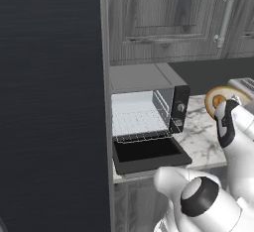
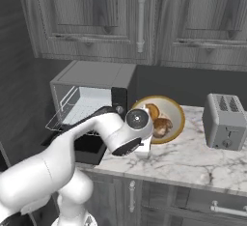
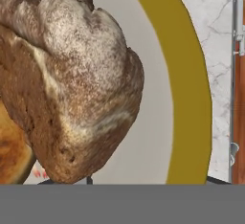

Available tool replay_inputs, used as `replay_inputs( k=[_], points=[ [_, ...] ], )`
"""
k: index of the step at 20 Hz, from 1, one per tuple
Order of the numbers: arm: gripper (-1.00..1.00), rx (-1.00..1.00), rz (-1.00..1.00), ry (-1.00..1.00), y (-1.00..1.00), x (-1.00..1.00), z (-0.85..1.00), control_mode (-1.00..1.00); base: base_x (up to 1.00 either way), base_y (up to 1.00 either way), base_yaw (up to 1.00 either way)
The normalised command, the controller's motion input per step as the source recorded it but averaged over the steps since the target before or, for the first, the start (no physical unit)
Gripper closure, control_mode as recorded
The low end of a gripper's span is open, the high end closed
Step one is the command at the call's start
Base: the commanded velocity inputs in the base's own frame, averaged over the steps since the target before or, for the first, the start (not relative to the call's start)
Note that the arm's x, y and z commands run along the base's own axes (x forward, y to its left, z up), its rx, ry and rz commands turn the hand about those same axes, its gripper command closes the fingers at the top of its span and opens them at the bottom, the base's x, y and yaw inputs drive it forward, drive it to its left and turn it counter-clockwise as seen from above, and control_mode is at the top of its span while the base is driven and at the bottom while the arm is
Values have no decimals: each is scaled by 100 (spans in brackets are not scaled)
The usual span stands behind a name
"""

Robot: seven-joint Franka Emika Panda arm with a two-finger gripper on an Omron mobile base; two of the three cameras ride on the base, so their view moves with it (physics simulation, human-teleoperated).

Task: Pick up the heated bread from the toaster oven and place it in the bowl. Then move the bread bowl to the dining counter.

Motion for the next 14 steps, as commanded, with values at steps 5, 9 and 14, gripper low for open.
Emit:
replay_inputs(
  k=[5, 9, 14],
  points=[
    [100, 0, 0, 0, 0, 0, 0, -100, 0, 0, 0],
    [100, 0, 0, 0, 0, 0, -1, -100, 0, 0, 0],
    [100, 0, 0, 0, 0, -1, 0, 100, -61, -11, 17]
  ],
)
